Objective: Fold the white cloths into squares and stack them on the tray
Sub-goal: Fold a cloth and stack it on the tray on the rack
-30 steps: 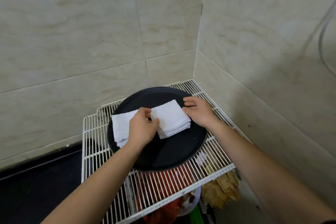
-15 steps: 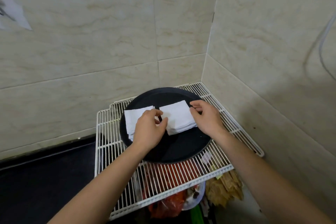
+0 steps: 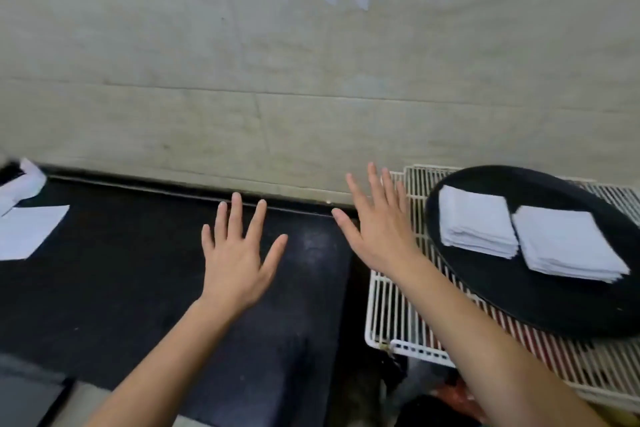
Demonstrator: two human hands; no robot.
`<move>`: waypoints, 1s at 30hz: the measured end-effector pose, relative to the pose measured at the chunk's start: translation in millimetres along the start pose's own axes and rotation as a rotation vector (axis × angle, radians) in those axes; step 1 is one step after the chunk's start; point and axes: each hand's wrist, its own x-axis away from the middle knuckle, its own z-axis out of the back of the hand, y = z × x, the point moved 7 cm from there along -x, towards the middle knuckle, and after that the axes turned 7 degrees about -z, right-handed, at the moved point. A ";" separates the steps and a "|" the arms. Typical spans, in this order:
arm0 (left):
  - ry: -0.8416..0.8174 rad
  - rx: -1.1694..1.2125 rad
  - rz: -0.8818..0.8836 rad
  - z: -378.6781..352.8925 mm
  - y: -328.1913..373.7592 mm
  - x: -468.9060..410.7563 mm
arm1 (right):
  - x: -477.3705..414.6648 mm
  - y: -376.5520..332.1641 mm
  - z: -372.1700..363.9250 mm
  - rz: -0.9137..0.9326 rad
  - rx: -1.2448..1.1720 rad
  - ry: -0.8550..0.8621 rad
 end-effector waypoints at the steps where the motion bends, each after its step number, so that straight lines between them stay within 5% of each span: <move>1: 0.006 -0.021 0.045 7.4 -30.0 10.6 | -1.6 -29.7 -11.7 0.040 0.001 -0.028; 8: 0.070 -0.085 0.336 71.4 -253.9 99.1 | 3.4 -260.2 -85.0 0.302 -0.044 -0.092; 18: 0.104 -0.144 0.494 157.6 -524.3 229.0 | 42.8 -568.7 -180.8 0.514 -0.093 -0.221; 30: -0.006 -0.101 0.505 121.1 -670.6 229.2 | 11.6 -701.9 -273.3 0.568 -0.075 -0.288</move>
